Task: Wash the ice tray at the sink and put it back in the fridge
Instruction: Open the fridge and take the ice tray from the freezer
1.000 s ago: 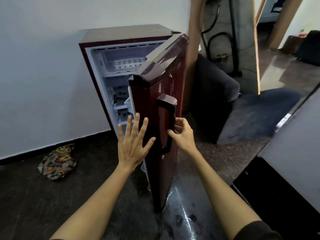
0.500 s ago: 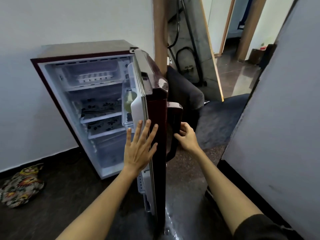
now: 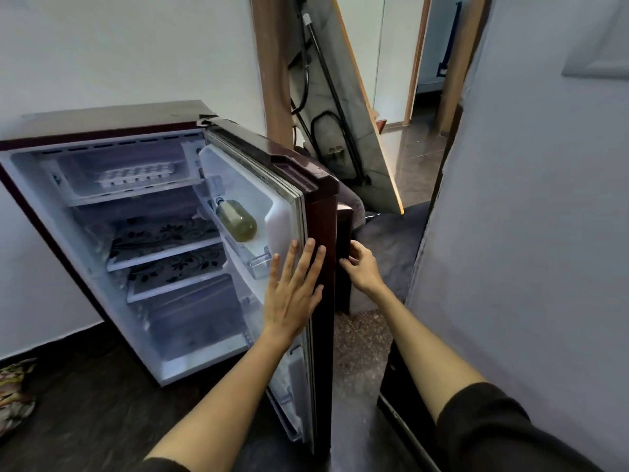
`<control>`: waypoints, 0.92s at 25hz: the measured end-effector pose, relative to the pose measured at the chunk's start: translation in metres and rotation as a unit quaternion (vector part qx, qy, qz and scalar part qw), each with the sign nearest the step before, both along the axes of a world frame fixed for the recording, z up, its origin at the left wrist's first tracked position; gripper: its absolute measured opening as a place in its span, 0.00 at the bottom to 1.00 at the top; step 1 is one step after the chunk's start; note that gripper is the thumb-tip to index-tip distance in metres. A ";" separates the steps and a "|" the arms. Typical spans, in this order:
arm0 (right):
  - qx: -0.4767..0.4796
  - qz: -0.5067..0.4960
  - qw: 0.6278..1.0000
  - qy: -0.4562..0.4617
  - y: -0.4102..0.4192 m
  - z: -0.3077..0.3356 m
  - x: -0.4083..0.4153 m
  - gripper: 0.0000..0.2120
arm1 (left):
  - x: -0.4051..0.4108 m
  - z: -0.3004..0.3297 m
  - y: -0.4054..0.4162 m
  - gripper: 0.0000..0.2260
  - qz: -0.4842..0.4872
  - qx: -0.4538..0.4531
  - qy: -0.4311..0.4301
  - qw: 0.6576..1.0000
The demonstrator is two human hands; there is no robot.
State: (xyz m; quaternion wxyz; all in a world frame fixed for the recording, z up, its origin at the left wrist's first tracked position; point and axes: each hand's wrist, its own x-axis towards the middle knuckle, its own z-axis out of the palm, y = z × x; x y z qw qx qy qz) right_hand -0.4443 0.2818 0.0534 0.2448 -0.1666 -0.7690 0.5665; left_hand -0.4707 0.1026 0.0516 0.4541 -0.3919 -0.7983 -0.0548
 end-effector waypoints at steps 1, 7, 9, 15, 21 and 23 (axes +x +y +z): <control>-0.001 -0.007 1.000 -0.003 0.008 0.001 -0.001 0.18 | 0.001 0.001 0.011 0.38 -0.001 0.002 -0.007 1.000; -0.004 -0.054 0.998 -0.025 0.049 0.003 -0.013 0.17 | -0.001 0.002 0.062 0.42 0.022 -0.008 0.002 1.000; 0.006 -0.063 0.998 -0.029 0.057 0.003 -0.016 0.16 | -0.001 0.001 0.072 0.42 0.018 -0.009 0.003 1.000; 0.014 -0.083 0.996 -0.028 0.070 0.003 -0.022 0.15 | -0.004 0.000 0.088 0.39 0.016 -0.022 0.003 1.000; 0.006 -0.101 0.994 -0.036 0.068 -0.008 -0.013 0.23 | -0.004 -0.012 0.074 0.40 -0.004 -0.025 -0.017 1.000; -0.004 -0.112 0.992 -0.049 0.062 -0.016 -0.004 0.24 | 0.000 -0.018 0.063 0.39 -0.004 -0.032 -0.015 0.999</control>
